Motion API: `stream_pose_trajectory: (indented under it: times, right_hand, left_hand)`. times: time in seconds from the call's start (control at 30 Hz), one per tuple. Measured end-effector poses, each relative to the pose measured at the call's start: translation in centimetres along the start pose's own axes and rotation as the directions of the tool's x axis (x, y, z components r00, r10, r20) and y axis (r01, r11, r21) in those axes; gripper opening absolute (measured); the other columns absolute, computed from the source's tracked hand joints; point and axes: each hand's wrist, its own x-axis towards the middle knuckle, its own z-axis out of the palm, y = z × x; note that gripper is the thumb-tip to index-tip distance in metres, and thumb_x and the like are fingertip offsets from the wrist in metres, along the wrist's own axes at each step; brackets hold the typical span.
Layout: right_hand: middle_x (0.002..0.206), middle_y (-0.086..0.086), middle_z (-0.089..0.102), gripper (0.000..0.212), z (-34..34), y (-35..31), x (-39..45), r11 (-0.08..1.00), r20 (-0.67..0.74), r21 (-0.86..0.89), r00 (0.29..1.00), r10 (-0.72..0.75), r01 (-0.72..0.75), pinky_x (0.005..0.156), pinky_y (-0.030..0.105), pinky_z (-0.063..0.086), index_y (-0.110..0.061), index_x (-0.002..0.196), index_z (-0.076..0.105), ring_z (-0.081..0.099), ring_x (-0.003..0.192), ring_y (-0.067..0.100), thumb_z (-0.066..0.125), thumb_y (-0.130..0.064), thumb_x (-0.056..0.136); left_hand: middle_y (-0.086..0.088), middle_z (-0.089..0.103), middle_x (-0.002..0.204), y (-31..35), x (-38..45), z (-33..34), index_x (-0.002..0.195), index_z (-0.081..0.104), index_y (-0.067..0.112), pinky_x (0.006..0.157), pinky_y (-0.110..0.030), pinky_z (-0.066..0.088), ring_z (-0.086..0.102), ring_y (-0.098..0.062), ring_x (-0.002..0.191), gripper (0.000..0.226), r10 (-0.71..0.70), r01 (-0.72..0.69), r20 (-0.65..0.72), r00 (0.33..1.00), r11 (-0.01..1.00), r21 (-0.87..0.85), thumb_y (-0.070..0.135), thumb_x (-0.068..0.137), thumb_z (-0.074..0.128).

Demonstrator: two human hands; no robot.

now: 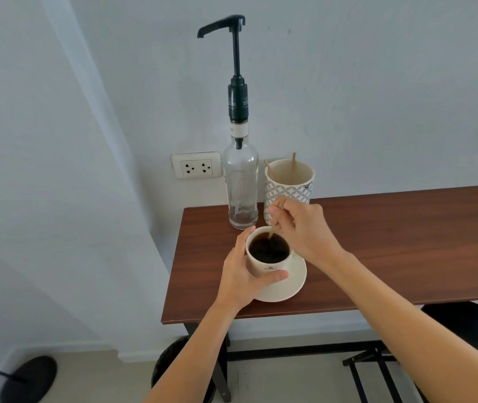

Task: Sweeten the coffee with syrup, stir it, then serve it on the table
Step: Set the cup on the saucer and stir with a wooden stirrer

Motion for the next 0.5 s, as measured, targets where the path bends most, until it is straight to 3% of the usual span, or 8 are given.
stream_pose_trajectory:
  times: [0.1,0.17,0.23,0.3,0.43,0.5]
  right_hand:
    - [0.068,0.011,0.067,0.025,-1.2,1.2,0.0,0.994,-0.002,-0.107,0.999,0.036,-0.036,0.064,0.045,0.056,-0.007,0.083,0.057,0.066,0.063,0.030,0.051,-0.021,0.103]
    - [0.070,0.010,0.070,0.024,-1.1,1.1,-0.3,0.995,0.036,-0.037,0.995,0.097,-0.095,0.063,0.040,0.061,-0.007,0.085,0.060,0.069,0.063,0.026,0.051,-0.021,0.103]
    - [0.075,0.012,0.074,0.021,-0.2,0.4,-0.6,0.979,0.100,0.111,0.982,0.158,-0.169,0.063,0.027,0.063,-0.004,0.089,0.064,0.072,0.064,0.019,0.053,-0.018,0.102]
    - [0.077,0.015,0.074,0.022,0.6,-0.2,-0.5,0.979,0.087,0.151,0.989,0.122,-0.134,0.069,0.026,0.062,0.000,0.092,0.066,0.072,0.068,0.019,0.055,-0.016,0.101]
    - [0.069,0.011,0.067,0.025,-0.1,0.2,0.2,1.000,0.006,-0.014,1.000,0.007,-0.007,0.065,0.033,0.055,-0.006,0.081,0.061,0.064,0.064,0.021,0.054,-0.017,0.102]
    - [0.066,0.011,0.065,0.028,-1.0,1.0,0.2,0.995,0.007,-0.103,1.000,0.018,-0.018,0.064,0.043,0.054,-0.005,0.078,0.056,0.063,0.062,0.029,0.053,-0.019,0.102]
  left_hand:
    - [0.023,0.059,0.131,0.0,0.0,0.0,0.133,0.037,0.053,0.103,-0.014,0.042,0.053,0.001,0.126,0.091,-0.013,0.013,-0.002,1.000,1.000,-0.003,0.036,0.063,0.094]
    - [0.024,0.059,0.129,0.0,0.0,0.0,0.132,0.037,0.053,0.101,-0.012,0.042,0.054,0.003,0.125,0.091,-0.013,0.013,0.001,1.000,1.000,-0.006,0.034,0.064,0.094]
    - [0.022,0.061,0.129,0.0,0.1,-0.1,0.134,0.038,0.050,0.103,-0.020,0.046,0.057,-0.001,0.124,0.092,-0.005,0.005,0.006,1.000,1.000,-0.010,0.032,0.063,0.094]
    - [0.019,0.062,0.128,0.0,0.1,0.0,0.135,0.040,0.047,0.104,-0.027,0.048,0.058,-0.004,0.124,0.092,0.004,-0.004,0.012,1.000,1.000,-0.009,0.033,0.063,0.094]
    - [0.025,0.059,0.129,0.1,0.0,0.0,0.128,0.037,0.063,0.103,-0.015,0.043,0.055,0.002,0.125,0.092,0.008,-0.008,-0.007,1.000,1.000,-0.002,0.034,0.063,0.094]
    - [0.026,0.059,0.128,0.1,0.0,-0.1,0.127,0.037,0.066,0.099,-0.007,0.039,0.053,0.006,0.123,0.092,0.001,-0.001,-0.012,1.000,1.000,-0.010,0.032,0.063,0.094]
